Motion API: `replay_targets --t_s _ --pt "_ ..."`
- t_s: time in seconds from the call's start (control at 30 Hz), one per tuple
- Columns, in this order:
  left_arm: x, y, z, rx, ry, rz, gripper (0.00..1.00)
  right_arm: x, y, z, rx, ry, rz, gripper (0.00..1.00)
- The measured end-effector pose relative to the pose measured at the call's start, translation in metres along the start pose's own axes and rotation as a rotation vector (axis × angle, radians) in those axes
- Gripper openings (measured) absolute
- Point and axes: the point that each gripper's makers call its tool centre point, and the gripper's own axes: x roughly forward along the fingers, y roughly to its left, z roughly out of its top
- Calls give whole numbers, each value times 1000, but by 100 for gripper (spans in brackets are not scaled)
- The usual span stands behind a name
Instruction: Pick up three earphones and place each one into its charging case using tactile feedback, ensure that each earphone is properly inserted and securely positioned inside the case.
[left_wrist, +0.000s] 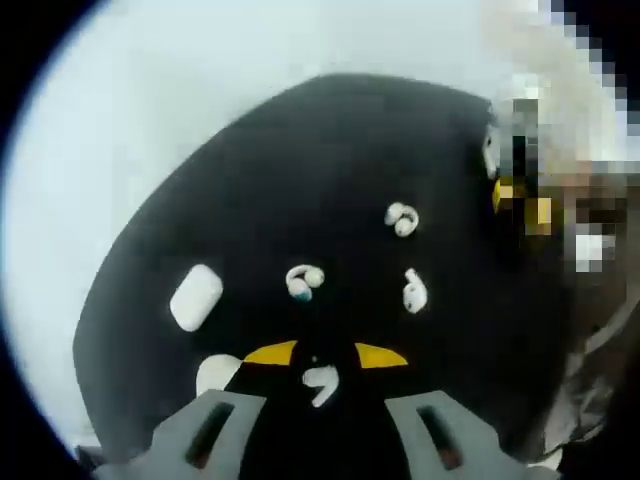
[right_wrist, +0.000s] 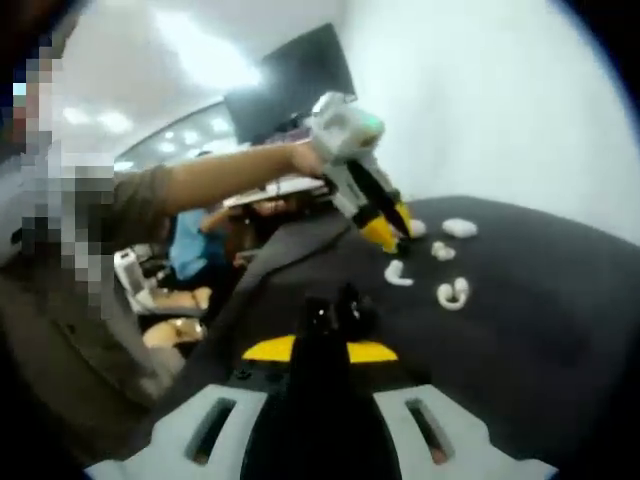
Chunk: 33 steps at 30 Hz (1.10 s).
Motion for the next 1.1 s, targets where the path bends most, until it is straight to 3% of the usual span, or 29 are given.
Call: replay_targets --t_s 0.17,0.23,0.37,0.47,0.7,0.93,1.1 --pt "7 2 -7 -58 0 -19 14 1 1 0 -6 4 -1 18" --pt "8 0 -6 -117 -19 -48 12 1 1 0 -8 5 -3 18" --pt "7 3 -8 -158 -58 -58 12 1 1 -1 -14 6 -5 18" --pt "6 2 -2 -236 -116 -85 11 1 2 -1 -13 7 -6 18" --pt "10 3 -2 -275 -138 -88 10 1 1 -1 -21 9 -10 18" --pt "-3 14 17 -386 -317 -92 10 2 0 -2 -25 11 -8 18" --pt "-17 10 28 -392 -385 -99 10 2 1 -2 -23 11 -6 18"
